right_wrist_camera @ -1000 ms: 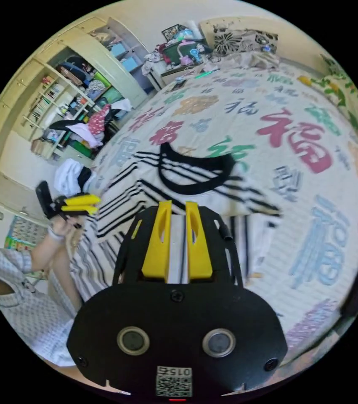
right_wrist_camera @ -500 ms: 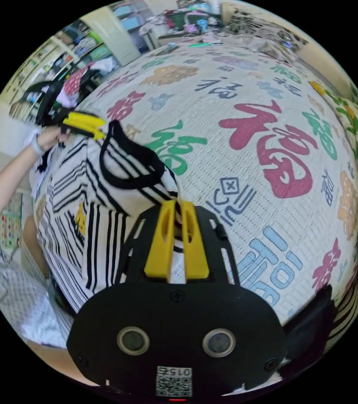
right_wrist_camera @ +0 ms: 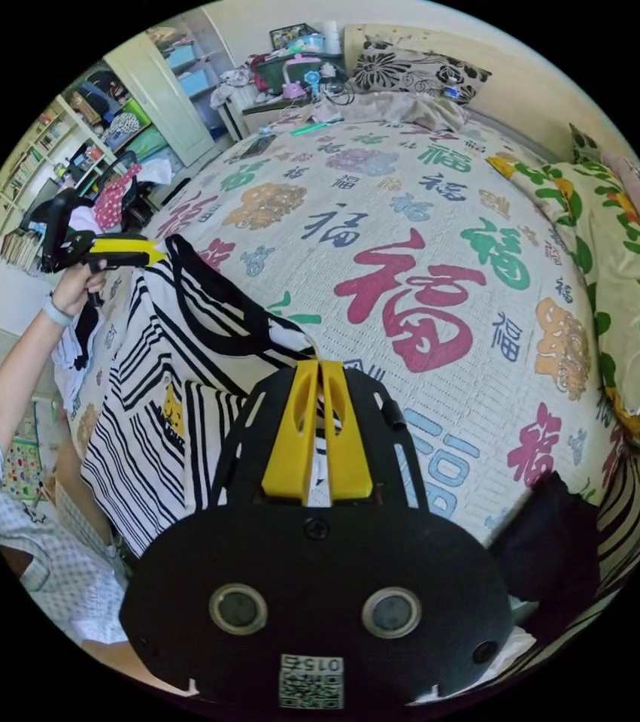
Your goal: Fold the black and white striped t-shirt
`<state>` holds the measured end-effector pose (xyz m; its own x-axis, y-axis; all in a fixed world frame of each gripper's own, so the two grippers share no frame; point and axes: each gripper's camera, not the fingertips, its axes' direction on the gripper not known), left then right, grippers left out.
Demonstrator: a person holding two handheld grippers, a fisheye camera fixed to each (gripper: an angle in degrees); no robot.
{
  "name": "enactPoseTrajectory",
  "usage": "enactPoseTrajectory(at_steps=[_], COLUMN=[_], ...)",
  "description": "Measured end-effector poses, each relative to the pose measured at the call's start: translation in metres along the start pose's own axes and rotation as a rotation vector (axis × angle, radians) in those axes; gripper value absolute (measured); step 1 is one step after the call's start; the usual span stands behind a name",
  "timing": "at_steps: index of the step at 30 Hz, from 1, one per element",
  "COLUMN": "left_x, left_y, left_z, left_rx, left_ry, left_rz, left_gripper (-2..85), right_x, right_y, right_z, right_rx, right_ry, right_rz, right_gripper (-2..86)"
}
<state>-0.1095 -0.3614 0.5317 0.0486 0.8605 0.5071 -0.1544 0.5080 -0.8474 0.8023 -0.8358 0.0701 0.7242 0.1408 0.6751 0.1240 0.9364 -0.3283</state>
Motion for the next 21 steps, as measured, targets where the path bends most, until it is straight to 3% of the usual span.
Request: enactPoseTrajectory(at_steps=[7,11,14,21], left_x=[0.031,0.076,0.113,0.201], left_y=[0.057,0.142,0.214,0.364], left_z=[-0.036,-0.077,-0.104,-0.098], left_rx=[0.078,0.130,0.157,-0.027], left_ry=[0.039,0.107,0.209,0.258], left_rz=[0.091,0.190,0.209,0.292], left_gripper=[0.2,0.2,0.2,0.0], right_x=[-0.041,-0.092,-0.152,-0.271], right_y=[0.075,0.168,0.243,0.409], right_z=[-0.049,-0.092,-0.110,-0.099], right_rx=[0.099,0.188,0.168,0.093], right_ry=[-0.083,-0.220,-0.192,-0.193], right_rz=[0.007,-0.057,-0.152,-0.220], right_gripper=[-0.3,-0.2,-0.2,-0.2])
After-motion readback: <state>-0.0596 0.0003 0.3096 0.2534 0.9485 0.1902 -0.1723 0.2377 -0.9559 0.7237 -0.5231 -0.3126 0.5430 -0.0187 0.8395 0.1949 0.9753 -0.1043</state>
